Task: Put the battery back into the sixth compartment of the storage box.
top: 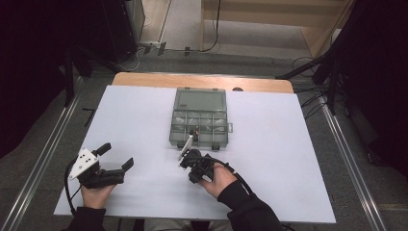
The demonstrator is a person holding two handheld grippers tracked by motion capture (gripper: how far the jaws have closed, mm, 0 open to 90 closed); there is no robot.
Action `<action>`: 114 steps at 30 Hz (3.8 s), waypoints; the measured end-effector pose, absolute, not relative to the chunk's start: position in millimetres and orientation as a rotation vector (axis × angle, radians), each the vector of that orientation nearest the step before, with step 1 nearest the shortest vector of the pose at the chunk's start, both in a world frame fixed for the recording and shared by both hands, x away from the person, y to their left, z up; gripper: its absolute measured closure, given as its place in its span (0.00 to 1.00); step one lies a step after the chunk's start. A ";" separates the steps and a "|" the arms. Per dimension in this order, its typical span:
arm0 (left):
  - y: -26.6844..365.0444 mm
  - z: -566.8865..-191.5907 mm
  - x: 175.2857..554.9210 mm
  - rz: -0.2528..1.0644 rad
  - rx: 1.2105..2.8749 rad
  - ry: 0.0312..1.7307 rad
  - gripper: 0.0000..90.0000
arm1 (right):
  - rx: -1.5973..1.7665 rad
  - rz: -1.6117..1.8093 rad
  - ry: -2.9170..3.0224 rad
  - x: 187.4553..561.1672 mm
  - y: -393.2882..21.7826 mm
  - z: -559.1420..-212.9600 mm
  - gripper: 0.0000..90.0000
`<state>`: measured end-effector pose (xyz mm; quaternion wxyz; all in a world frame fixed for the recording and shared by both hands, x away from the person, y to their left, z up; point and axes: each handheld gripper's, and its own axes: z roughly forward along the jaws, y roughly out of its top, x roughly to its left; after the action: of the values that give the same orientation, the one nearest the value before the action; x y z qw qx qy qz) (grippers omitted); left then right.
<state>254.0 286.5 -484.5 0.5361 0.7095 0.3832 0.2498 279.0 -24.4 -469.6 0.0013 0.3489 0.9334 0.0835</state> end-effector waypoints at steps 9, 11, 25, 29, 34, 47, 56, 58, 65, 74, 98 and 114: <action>286.6 -484.5 253.9 0.595 1.690 0.912 0.00 | 1.172 0.404 2.877 289.1 -32.9 -462.3 0.86; 286.5 -484.5 253.9 0.594 1.688 0.912 0.00 | 1.191 0.440 2.840 291.2 -36.1 -460.3 0.86; 286.6 -484.5 253.9 0.594 1.689 0.912 0.00 | 1.352 0.807 2.618 304.3 -55.8 -444.9 0.86; 286.5 -484.6 254.0 0.594 1.688 0.912 0.00 | 1.424 0.930 2.553 310.7 -62.4 -442.0 0.86; 286.7 -484.5 253.8 0.593 1.686 0.913 0.00 | 1.530 1.128 2.474 318.4 -72.5 -439.5 0.86; 286.8 -484.6 254.0 0.593 1.685 0.913 0.00 | 1.817 1.411 2.249 337.7 -82.2 -445.2 0.86; 287.1 -484.6 254.1 0.592 1.686 0.913 0.00 | 1.954 1.457 2.152 349.7 -80.0 -460.2 0.86; 287.1 -484.6 254.2 0.590 1.692 0.913 0.00 | 1.975 1.459 2.139 353.6 -80.3 -464.3 0.86; 286.9 -484.6 254.2 0.590 1.692 0.915 0.00 | 2.061 1.401 2.130 356.6 -76.1 -471.4 0.75; 286.8 -484.6 254.1 0.591 1.692 0.914 0.00 | 2.008 1.430 2.164 352.0 -75.0 -467.0 0.60; 286.4 -484.7 254.0 0.589 1.692 0.913 0.00 | 1.629 1.463 2.317 338.5 -80.8 -464.0 0.00; 286.6 -485.2 253.5 0.587 1.696 0.917 0.00 | 1.518 1.351 2.248 319.9 -128.4 -464.5 0.00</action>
<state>253.5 286.6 -485.2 0.5337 0.7117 0.3847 0.2464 319.9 -128.4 -464.5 0.0556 0.5003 0.7405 0.4452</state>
